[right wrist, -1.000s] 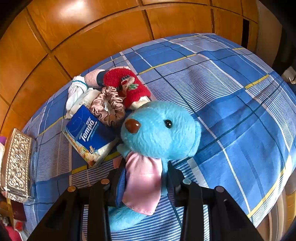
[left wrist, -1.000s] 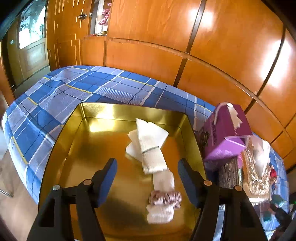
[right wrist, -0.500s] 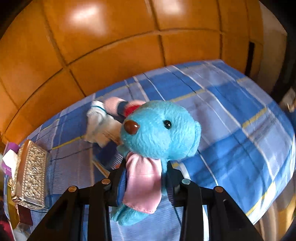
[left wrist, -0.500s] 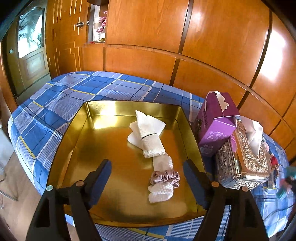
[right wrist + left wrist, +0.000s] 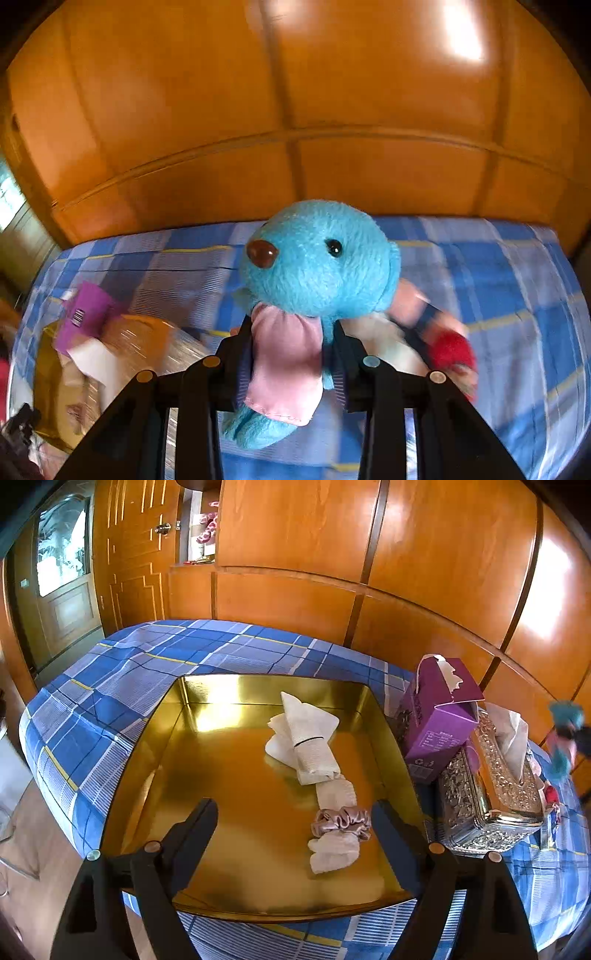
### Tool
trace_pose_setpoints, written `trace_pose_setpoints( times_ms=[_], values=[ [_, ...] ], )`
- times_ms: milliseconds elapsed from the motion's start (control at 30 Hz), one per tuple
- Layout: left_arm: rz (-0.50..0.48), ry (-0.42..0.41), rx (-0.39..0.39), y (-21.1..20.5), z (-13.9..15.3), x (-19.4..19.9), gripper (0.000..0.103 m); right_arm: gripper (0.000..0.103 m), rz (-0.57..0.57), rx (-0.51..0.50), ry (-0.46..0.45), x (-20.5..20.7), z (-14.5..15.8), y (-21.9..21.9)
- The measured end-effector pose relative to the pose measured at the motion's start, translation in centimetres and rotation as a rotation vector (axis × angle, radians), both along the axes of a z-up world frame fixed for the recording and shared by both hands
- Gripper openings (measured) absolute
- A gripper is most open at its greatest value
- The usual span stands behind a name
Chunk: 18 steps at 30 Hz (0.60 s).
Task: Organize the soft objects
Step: 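Carry the blue teddy bear with the right tool into the gold tray and release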
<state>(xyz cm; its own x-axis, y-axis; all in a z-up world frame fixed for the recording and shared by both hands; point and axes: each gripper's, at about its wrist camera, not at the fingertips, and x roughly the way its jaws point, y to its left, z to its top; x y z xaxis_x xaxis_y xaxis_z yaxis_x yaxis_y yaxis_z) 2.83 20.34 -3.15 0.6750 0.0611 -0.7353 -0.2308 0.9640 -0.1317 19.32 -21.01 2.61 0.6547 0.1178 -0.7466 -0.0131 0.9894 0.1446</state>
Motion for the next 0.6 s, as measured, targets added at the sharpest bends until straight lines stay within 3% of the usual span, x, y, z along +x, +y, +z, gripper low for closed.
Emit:
trace_pose_setpoints(
  times_ms=[267,467,600],
  values=[
    [0.042,0.006,-0.004,2.0,-0.1,-0.5,0.085,0.035,0.295,0.054,-0.029,4.2,2.7,13.8],
    [0.128,0.004,-0.017,4.7,-0.1,-1.0,0.085,0.035,0.587,0.102,-0.038,0.8,3.3,23.2],
    [0.185,-0.017,-0.013,6.3,0.4,-1.3,0.086,0.035,0.753,0.096,0.024,-3.7,0.5,27.7]
  ],
)
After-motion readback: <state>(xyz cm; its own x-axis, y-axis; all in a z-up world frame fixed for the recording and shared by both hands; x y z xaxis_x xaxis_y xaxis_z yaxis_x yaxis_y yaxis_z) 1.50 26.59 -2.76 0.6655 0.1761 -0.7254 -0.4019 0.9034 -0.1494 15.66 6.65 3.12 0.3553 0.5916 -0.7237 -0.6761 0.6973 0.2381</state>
